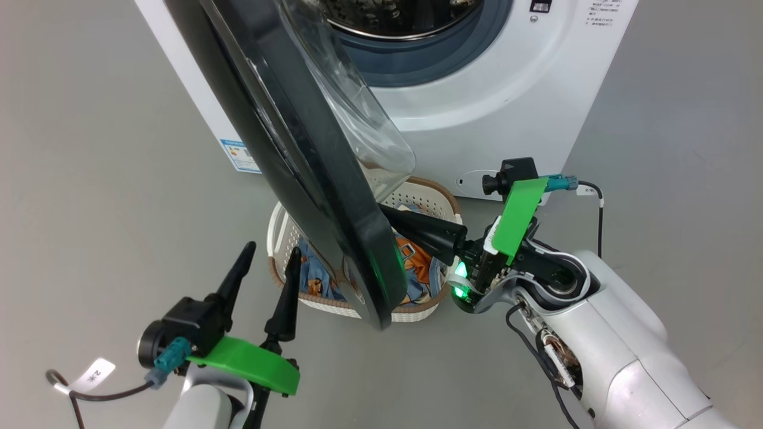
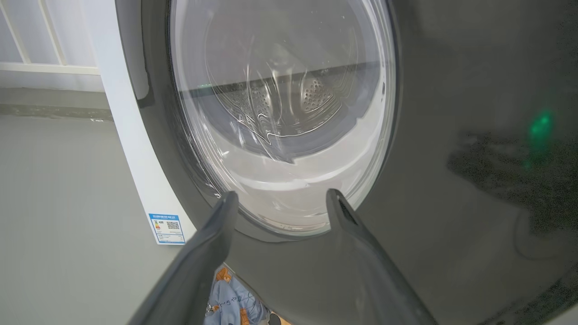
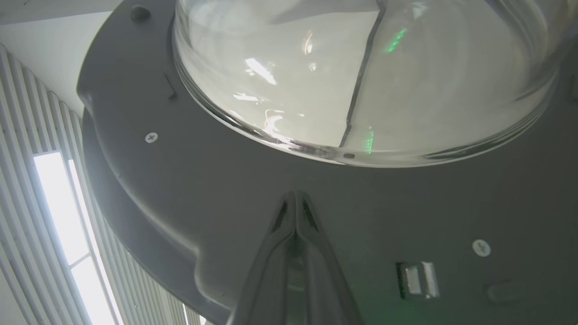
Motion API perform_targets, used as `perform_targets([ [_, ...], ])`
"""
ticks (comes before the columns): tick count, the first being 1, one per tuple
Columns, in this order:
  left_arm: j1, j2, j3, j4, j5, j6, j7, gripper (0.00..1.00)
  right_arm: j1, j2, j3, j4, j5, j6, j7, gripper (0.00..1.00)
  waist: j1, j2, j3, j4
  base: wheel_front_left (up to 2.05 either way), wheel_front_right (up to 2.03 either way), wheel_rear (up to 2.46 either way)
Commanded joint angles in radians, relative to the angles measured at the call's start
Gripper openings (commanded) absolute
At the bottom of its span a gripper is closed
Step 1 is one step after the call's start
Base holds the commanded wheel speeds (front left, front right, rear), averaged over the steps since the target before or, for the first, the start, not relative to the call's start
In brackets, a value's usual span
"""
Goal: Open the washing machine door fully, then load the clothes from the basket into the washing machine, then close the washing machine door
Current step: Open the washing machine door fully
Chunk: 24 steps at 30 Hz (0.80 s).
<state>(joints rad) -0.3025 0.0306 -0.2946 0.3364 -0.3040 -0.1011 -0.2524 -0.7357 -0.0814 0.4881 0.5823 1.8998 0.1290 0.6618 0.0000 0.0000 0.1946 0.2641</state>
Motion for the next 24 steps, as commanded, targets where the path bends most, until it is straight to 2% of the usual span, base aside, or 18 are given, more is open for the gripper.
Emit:
perform_targets([
  [1, 0.001, 0.020, 0.030, -0.021, -0.008, 0.005, -0.009, 1.00, 0.010, 0.031, 0.016, -0.024, 0.012, 0.002, -0.010, 0.00, 0.0000, 0.0000, 0.000, -0.001, 0.00, 0.00, 0.00],
  [10, 0.002, 0.020, 0.068, -0.022, 0.011, 0.003, -0.009, 1.00, 0.054, 0.005, -0.070, -0.107, 0.045, 0.002, -0.129, 0.00, 0.0000, 0.0000, -0.003, -0.025, 0.00, 0.00, 0.00],
  [20, 0.021, 0.020, 0.106, -0.026, 0.034, 0.001, -0.009, 1.00, 0.259, -0.055, -0.183, -0.281, 0.018, 0.002, -0.256, 0.00, 0.0000, 0.0000, -0.018, -0.085, 0.00, 0.00, 0.00],
  [21, 0.022, 0.020, 0.108, -0.026, 0.037, 0.000, -0.009, 1.00, 0.282, -0.059, -0.192, -0.300, 0.008, 0.002, -0.271, 0.15, 0.0000, 0.0000, -0.020, -0.091, 0.00, 0.00, 0.00],
  [22, 0.024, 0.020, 0.111, -0.025, 0.039, -0.001, -0.009, 1.00, 0.305, -0.062, -0.201, -0.317, -0.005, 0.002, -0.288, 0.36, 0.0000, 0.0000, -0.022, -0.098, 0.00, 0.00, 0.00],
  [23, 0.024, 0.020, 0.111, -0.025, 0.039, -0.001, -0.009, 1.00, 0.305, -0.062, -0.201, -0.317, -0.005, 0.002, -0.288, 0.36, 0.0000, 0.0000, -0.022, -0.098, 0.00, 0.00, 0.00],
  [24, 0.025, 0.020, 0.113, -0.025, 0.041, -0.002, -0.009, 1.00, 0.328, -0.064, -0.208, -0.332, -0.021, 0.002, -0.306, 0.68, 0.0000, 0.0000, -0.026, -0.104, 0.00, 0.00, 0.00],
])
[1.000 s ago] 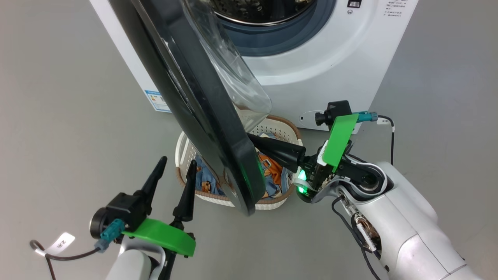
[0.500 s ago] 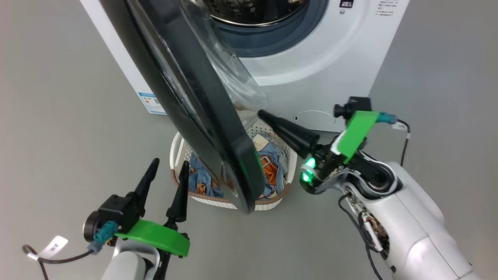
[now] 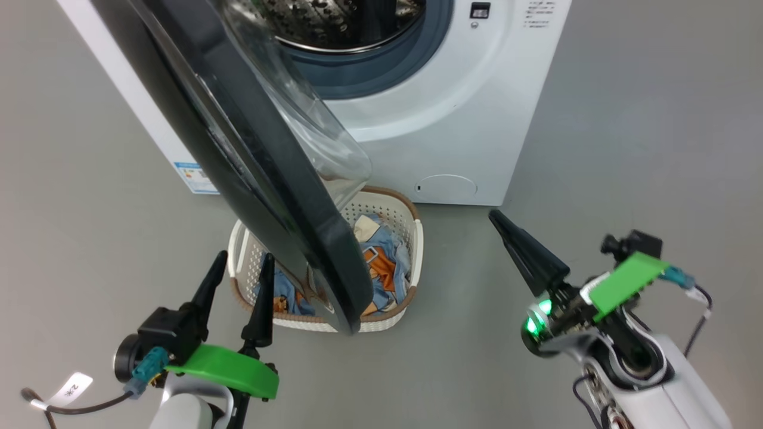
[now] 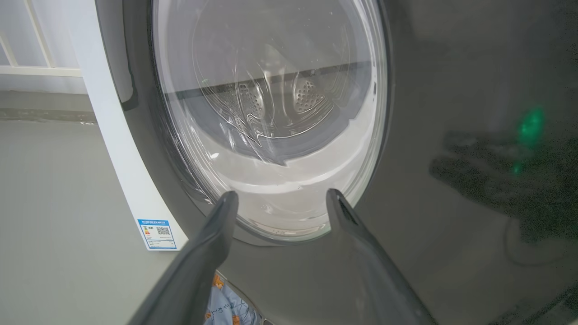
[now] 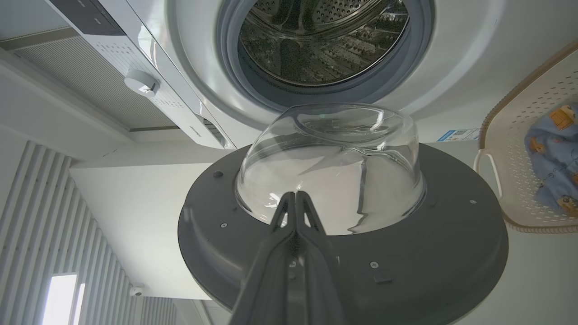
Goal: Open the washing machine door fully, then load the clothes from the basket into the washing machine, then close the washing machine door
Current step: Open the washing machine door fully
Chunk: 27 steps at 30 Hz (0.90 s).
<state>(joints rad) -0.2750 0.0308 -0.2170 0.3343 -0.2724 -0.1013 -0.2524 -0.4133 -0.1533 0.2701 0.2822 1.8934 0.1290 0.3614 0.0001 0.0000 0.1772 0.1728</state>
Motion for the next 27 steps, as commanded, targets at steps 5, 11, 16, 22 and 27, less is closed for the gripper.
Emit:
perform_targets([
  [5, 0.008, 0.020, 0.045, -0.017, 0.013, -0.005, -0.009, 1.00, 0.126, 0.006, -0.013, -0.098, -0.110, 0.002, -0.102, 1.00, -0.0001, 0.0000, -0.031, -0.033, 0.00, 0.00, 0.00],
  [11, 0.026, 0.020, 0.056, -0.016, 0.010, -0.008, -0.009, 1.00, 0.254, 0.007, -0.041, -0.157, -0.248, 0.002, -0.254, 1.00, -0.0001, 0.0000, -0.056, -0.052, 0.00, 0.00, 0.00],
  [16, 0.035, 0.021, 0.072, -0.017, 0.010, -0.009, -0.009, 1.00, 0.310, -0.049, -0.055, -0.148, -0.465, 0.002, -0.427, 1.00, -0.0001, 0.0000, -0.068, -0.065, 0.00, 0.00, 0.00],
  [22, 0.043, 0.025, 0.084, -0.016, 0.021, -0.010, -0.009, 1.00, 0.323, -0.125, -0.144, -0.048, -0.873, 0.002, -0.610, 1.00, -0.0001, 0.0000, -0.080, -0.082, 0.00, 0.00, 0.00],
  [27, 0.050, 0.025, 0.104, -0.019, 0.018, -0.008, -0.009, 1.00, 0.323, -0.076, -0.307, -0.061, -1.202, 0.002, -0.622, 1.00, -0.0001, 0.0000, -0.091, -0.090, 0.00, 0.00, 0.00],
])
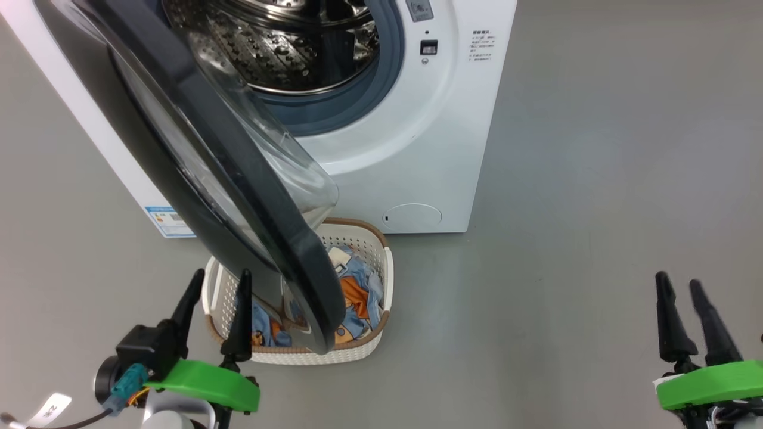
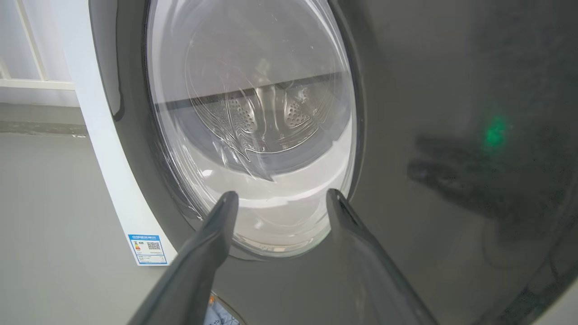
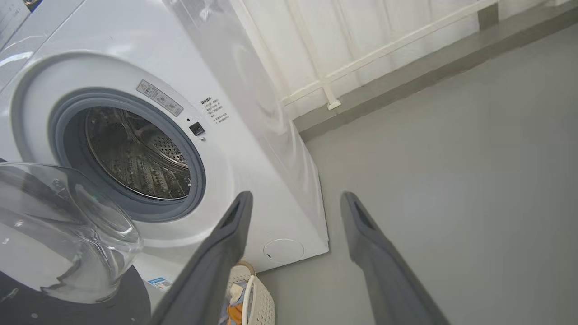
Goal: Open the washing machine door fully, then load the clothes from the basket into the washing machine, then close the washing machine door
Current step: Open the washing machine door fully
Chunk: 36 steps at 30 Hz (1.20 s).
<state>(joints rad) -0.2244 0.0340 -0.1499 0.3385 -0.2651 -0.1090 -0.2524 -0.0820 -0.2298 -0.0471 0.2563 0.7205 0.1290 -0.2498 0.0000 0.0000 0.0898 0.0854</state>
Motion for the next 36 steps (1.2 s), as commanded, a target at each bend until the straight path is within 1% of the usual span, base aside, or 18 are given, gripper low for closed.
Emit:
perform_targets([
  [1, 0.002, 0.022, 0.041, -0.025, 0.010, 0.000, -0.009, 1.00, -0.003, 0.020, -0.016, -0.054, -0.085, 0.002, -0.011, 1.00, 0.0000, 0.0000, -0.007, -0.002, 0.00, 0.00, 0.00],
  [4, 0.008, 0.022, 0.049, -0.030, 0.012, 0.001, -0.009, 1.00, 0.019, 0.064, -0.059, -0.109, -0.245, 0.002, -0.012, 1.00, 0.0000, 0.0000, -0.014, -0.001, 0.00, 0.00, 0.00],
  [8, 0.018, 0.022, 0.056, -0.033, 0.015, 0.002, -0.009, 1.00, 0.047, 0.106, -0.063, -0.153, -0.408, 0.002, -0.012, 1.00, 0.0000, 0.0000, -0.025, 0.001, 0.00, 0.00, 0.00],
  [12, 0.031, 0.022, 0.058, -0.031, 0.018, 0.001, -0.009, 1.00, 0.065, 0.138, -0.048, -0.168, -0.508, 0.002, 0.001, 1.00, 0.0000, 0.0000, -0.036, 0.000, 0.00, 0.00, 0.00],
  [14, 0.036, 0.022, 0.058, -0.031, 0.019, 0.001, -0.009, 1.00, 0.071, 0.149, -0.034, -0.169, -0.540, 0.002, 0.008, 1.00, 0.0000, 0.0000, -0.039, -0.001, 0.00, 0.00, 0.00],
  [19, 0.043, 0.022, 0.057, -0.029, 0.019, 0.001, -0.009, 1.00, 0.074, 0.163, -0.006, -0.168, -0.591, 0.002, 0.022, 1.00, 0.0000, 0.0000, -0.044, -0.004, 0.00, 0.00, 0.00],
  [26, 0.042, 0.021, 0.056, -0.025, 0.016, 0.000, -0.009, 1.00, 0.075, 0.175, 0.020, -0.161, -0.604, 0.002, 0.024, 1.00, 0.0000, 0.0000, -0.043, -0.007, 0.00, 0.00, 0.00],
  [36, 0.041, 0.021, 0.057, -0.016, 0.017, -0.002, -0.009, 1.00, 0.079, 0.179, 0.008, -0.156, -0.606, 0.002, 0.020, 1.00, 0.0000, 0.0000, -0.046, -0.008, 0.00, 0.00, 0.00],
])
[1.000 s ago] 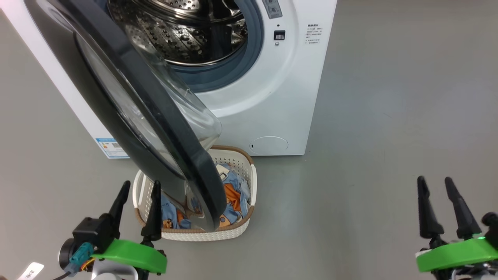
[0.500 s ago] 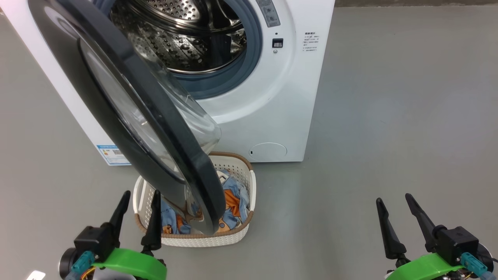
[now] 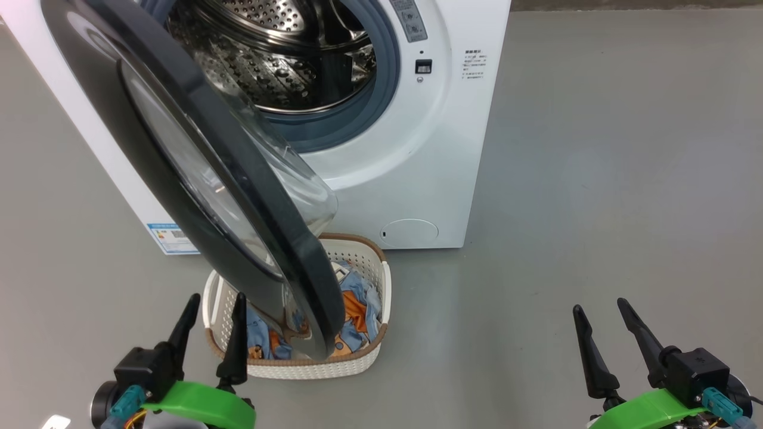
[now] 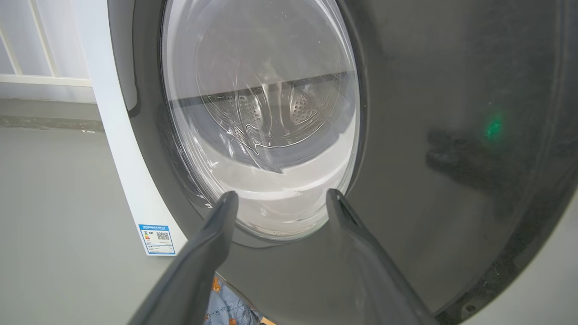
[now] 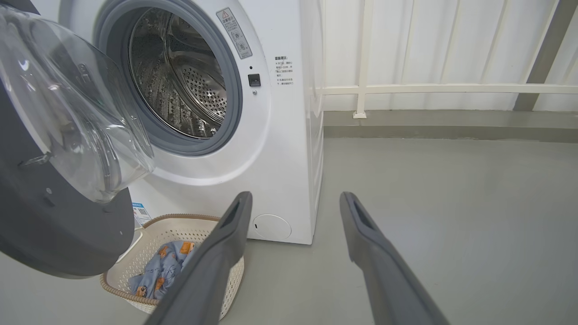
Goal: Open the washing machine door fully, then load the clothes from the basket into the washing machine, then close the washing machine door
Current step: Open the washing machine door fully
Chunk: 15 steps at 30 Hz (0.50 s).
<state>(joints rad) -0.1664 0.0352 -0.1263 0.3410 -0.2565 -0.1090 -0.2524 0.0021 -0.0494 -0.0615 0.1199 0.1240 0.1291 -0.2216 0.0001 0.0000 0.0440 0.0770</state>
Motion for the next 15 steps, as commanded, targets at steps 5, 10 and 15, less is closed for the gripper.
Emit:
perform_targets([
  [5, -0.018, 0.019, 0.033, -0.018, 0.009, 0.002, -0.009, 1.00, -0.004, -0.001, 0.025, -0.020, -0.003, 0.002, -0.009, 1.00, -0.0001, 0.0000, -0.001, 0.000, 0.00, 0.00, 0.00],
  [10, -0.014, 0.018, 0.033, -0.011, 0.007, 0.005, -0.009, 0.00, -0.003, -0.001, 0.029, -0.019, -0.002, 0.002, -0.010, 1.00, -0.0001, 0.0000, -0.007, 0.000, 0.00, 0.00, 0.00],
  [15, -0.015, 0.018, 0.034, -0.005, 0.003, 0.006, -0.009, 0.00, -0.004, -0.001, 0.030, -0.017, 0.001, 0.002, -0.011, 1.00, -0.0001, 0.0000, -0.011, 0.002, 0.00, 0.00, 0.00],
])
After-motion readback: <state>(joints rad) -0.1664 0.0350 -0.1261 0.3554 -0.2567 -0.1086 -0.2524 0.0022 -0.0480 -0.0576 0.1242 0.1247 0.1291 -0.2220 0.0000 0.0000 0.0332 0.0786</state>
